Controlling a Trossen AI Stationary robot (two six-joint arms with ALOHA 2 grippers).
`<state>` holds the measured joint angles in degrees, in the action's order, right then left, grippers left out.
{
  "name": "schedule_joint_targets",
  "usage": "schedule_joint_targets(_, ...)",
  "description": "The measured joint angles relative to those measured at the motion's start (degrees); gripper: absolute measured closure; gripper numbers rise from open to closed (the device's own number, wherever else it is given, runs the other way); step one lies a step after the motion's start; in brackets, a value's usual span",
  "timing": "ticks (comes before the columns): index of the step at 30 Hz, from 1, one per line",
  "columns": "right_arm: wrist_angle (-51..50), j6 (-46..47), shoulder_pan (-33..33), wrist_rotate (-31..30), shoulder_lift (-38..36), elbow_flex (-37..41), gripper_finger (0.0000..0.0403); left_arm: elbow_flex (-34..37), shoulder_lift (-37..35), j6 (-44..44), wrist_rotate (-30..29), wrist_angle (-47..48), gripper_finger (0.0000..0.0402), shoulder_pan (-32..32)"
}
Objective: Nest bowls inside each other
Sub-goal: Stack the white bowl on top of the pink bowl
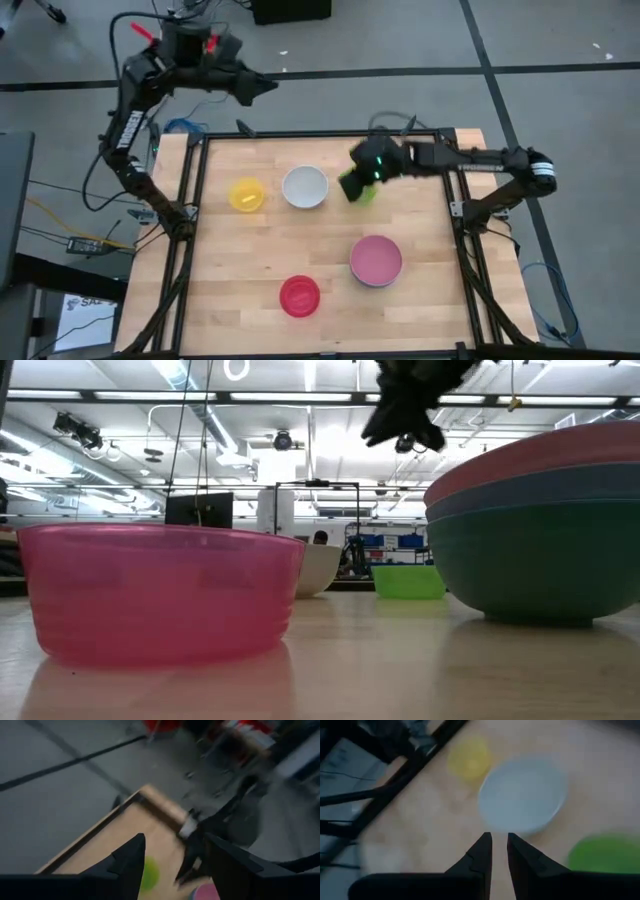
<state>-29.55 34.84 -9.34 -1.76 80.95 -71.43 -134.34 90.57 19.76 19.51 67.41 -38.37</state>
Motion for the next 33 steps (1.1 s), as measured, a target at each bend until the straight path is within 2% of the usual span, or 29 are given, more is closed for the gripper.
schedule_joint_targets(4,-8.76,-15.51,-4.00,-1.03,7.15,-14.22,0.0352,0.00,-2.33,-0.65,-6.06,8.62,0.0193,0.17)
schedule_joint_targets(7,-14.01,-22.14,-5.75,0.45,13.73,-24.39,0.0342,-0.01,-3.06,-1.70,-10.57,15.98,0.0193,0.25)
schedule_joint_targets(11,-18.22,-26.39,-6.86,6.80,21.84,-35.33,0.0311,0.07,-2.89,-1.70,-14.35,21.04,0.0193,1.00)
schedule_joint_targets(15,-22.40,-27.03,-6.83,11.40,28.97,-42.13,0.0271,0.07,-2.98,-1.74,-15.62,21.51,0.0193,1.03)
schedule_joint_targets(20,-25.96,-27.05,-5.30,15.79,35.07,-44.97,0.0229,0.07,-2.96,-2.83,-18.62,20.74,0.0193,1.05)
schedule_joint_targets(24,-27.62,-27.45,-3.54,18.83,38.29,-44.95,0.0213,0.07,-2.94,-2.86,-21.58,19.95,0.0193,1.02)
schedule_joint_targets(28,-28.21,-29.69,-2.11,18.61,40.97,-44.99,0.0208,0.07,-2.94,-2.87,-24.68,18.44,0.0193,1.02)
schedule_joint_targets(33,-29.63,-32.35,-0.70,16.51,44.97,-44.99,0.0209,0.11,-2.92,-2.85,-25.81,17.06,0.0193,1.02)
